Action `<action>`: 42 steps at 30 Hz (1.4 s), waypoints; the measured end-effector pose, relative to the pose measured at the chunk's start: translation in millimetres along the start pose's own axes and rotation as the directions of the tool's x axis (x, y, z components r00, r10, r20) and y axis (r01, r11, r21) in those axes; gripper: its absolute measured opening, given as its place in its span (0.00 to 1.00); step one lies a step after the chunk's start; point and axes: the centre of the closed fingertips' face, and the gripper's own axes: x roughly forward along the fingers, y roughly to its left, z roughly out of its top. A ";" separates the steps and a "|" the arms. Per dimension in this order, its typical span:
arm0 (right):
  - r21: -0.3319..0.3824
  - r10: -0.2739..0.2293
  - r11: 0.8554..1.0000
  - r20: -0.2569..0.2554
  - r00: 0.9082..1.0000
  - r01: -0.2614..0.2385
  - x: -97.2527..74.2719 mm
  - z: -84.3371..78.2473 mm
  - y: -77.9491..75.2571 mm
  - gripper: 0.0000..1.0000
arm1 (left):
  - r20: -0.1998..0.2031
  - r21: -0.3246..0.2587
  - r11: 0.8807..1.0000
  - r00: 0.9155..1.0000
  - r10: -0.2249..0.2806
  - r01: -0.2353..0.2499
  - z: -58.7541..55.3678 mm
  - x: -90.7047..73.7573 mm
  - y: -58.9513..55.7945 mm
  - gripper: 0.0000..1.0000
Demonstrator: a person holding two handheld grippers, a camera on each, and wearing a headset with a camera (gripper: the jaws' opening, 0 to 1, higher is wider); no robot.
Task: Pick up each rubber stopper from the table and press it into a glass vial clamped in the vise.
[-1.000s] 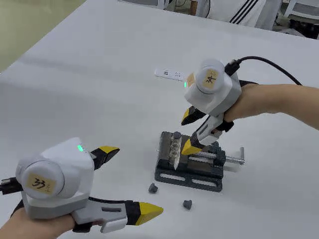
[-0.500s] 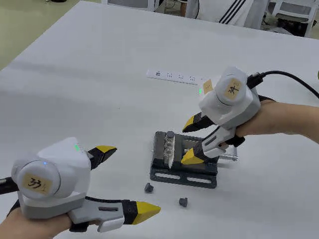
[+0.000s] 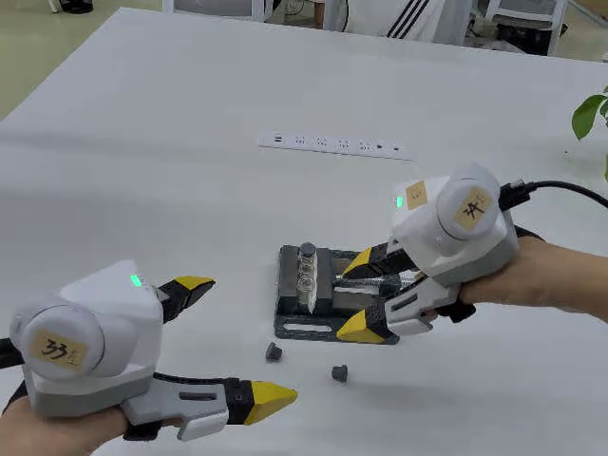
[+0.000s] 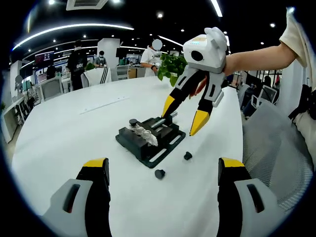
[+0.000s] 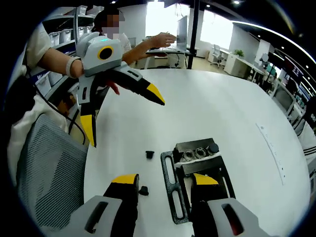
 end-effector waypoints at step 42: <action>0.147 -0.053 0.988 0.070 0.996 0.042 37.9 -58.4 33.3 0.11 | -0.025 -0.020 1.000 1.000 -0.001 0.000 -8.3 -2.6 -2.0 0.88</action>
